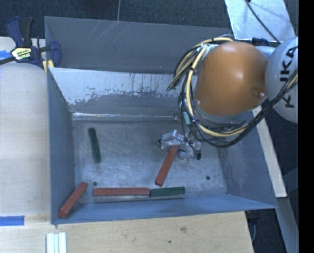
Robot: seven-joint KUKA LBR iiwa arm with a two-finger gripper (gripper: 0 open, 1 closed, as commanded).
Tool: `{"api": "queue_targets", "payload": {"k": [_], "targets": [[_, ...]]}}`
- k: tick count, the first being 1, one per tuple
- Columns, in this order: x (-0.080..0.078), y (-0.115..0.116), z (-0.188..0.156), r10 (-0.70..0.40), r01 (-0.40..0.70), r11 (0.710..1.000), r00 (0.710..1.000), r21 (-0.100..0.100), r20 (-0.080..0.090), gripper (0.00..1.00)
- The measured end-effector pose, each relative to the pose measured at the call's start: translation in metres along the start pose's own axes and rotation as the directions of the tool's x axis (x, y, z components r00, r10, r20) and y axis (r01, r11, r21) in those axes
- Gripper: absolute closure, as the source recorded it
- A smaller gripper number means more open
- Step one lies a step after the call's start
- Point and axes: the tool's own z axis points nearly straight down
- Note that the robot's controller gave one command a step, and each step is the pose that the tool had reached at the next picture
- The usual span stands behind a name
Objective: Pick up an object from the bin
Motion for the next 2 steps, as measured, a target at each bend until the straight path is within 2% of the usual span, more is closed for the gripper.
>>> {"api": "queue_targets", "payload": {"k": [1, 2], "targets": [[0.041, -0.007, -0.051, -0.361, 0.361, 0.933, 0.933, 0.004, 0.000, 1.00], [0.045, 0.013, -0.054, -0.581, 0.581, 0.814, 0.814, -0.003, 0.001, 1.00]]}}
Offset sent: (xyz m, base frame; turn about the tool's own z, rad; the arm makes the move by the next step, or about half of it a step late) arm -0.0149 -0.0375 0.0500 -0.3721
